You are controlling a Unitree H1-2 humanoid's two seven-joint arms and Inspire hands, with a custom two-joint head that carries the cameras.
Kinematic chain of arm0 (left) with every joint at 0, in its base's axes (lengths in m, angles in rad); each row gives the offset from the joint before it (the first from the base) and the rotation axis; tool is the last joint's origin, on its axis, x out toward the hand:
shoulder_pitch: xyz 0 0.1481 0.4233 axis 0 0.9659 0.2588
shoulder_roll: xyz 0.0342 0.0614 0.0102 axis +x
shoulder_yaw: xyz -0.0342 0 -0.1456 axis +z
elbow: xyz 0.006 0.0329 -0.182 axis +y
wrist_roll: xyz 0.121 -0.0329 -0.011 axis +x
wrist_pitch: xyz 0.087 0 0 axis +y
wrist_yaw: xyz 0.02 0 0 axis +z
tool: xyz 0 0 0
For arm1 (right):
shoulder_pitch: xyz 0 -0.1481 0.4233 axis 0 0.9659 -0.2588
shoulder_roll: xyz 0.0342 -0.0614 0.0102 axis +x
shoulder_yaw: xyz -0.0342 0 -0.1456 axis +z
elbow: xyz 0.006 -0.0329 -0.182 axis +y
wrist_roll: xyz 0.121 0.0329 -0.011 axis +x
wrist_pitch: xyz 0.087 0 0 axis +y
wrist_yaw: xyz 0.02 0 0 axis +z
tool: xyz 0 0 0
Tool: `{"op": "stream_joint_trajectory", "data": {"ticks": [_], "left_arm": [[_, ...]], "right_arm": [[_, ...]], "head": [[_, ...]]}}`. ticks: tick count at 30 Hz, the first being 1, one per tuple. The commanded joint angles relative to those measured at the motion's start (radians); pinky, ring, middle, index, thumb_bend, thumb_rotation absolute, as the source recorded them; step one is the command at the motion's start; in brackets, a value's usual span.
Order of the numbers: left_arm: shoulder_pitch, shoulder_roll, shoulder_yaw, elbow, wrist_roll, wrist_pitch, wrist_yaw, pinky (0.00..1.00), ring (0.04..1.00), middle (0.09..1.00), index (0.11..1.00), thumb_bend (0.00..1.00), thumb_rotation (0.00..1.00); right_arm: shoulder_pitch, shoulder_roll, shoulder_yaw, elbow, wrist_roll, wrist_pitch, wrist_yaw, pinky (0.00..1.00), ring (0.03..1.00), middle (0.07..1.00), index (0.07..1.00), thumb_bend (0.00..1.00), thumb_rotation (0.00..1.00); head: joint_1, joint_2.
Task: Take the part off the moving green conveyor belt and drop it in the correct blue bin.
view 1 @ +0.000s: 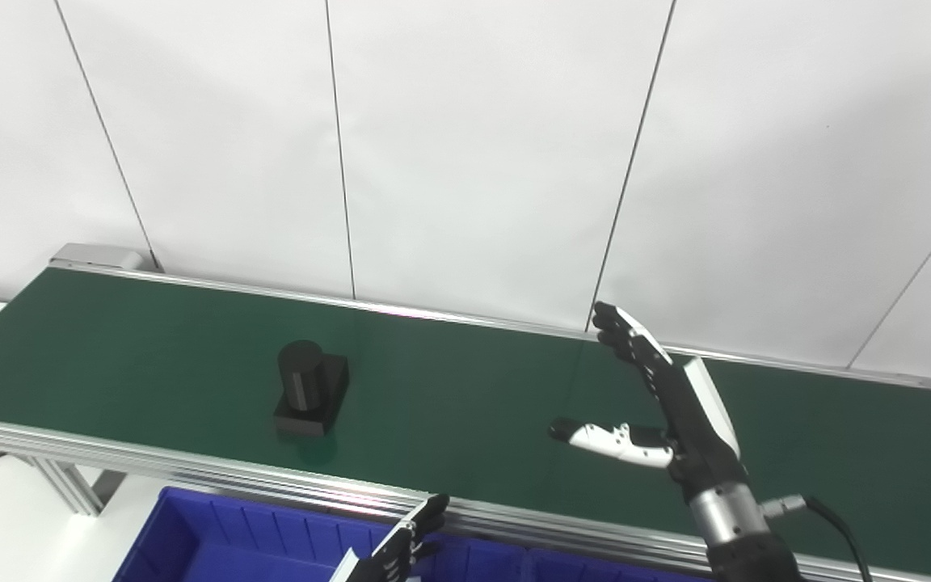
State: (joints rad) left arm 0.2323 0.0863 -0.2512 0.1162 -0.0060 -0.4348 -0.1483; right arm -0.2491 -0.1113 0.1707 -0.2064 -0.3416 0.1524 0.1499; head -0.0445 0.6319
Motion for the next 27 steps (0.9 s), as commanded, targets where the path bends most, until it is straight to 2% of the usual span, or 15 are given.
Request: {"op": "stream_joint_trajectory", "data": {"ticks": [1,4,7,12,17,21,24,27], "left_arm": [[0.016,0.001,0.008,-0.031,-0.016,-0.035,-0.013,0.94,0.982,0.988,0.942,0.82,0.34],[0.031,-0.013,0.015,-0.041,-0.006,-0.035,-0.008,0.93,0.968,0.978,0.933,0.84,0.35],[0.041,-0.021,0.014,-0.054,-0.009,-0.035,-0.015,0.90,0.952,0.973,0.932,0.81,0.33],[0.054,-0.021,0.014,-0.077,-0.029,-0.034,-0.040,0.90,0.959,0.971,0.934,0.81,0.32],[0.075,-0.011,0.009,-0.114,0.004,-0.033,-0.039,0.89,0.936,0.954,0.931,0.83,0.34],[0.088,-0.009,0.010,-0.143,0.038,-0.007,-0.032,0.90,0.950,0.972,0.935,0.85,0.36],[0.077,-0.018,0.009,-0.129,0.008,-0.009,-0.039,0.91,0.959,0.977,0.935,0.85,0.34],[0.053,-0.031,0.009,-0.103,-0.022,-0.011,-0.044,0.88,0.952,0.971,0.928,0.83,0.32]], "right_arm": [[-0.056,0.006,0.008,-0.015,-0.007,0.017,0.008,0.87,0.873,0.892,0.910,0.83,0.40],[-0.087,0.004,0.024,0.002,-0.020,0.030,0.019,0.85,0.867,0.895,0.912,0.84,0.41],[-0.112,0.002,0.036,0.019,-0.024,0.043,0.029,0.84,0.866,0.888,0.915,0.84,0.42],[-0.149,0.008,0.048,0.046,-0.026,0.066,0.046,0.84,0.874,0.893,0.913,0.85,0.41],[-0.201,0.021,0.076,0.083,-0.044,0.092,0.057,0.84,0.872,0.890,0.909,0.84,0.40],[-0.232,0.034,0.098,0.099,-0.062,0.116,0.058,0.84,0.867,0.889,0.903,0.86,0.41],[-0.250,0.042,0.114,0.116,-0.071,0.133,0.065,0.85,0.861,0.887,0.903,0.87,0.42],[-0.272,0.055,0.127,0.155,-0.064,0.137,0.074,0.80,0.876,0.909,0.913,0.87,0.40]], "head": [[0.001,0.004],[0.004,0.024],[0.007,0.042],[0.007,0.064],[-0.006,0.111],[-0.006,0.127],[-0.003,0.134],[-0.005,0.140]]}}
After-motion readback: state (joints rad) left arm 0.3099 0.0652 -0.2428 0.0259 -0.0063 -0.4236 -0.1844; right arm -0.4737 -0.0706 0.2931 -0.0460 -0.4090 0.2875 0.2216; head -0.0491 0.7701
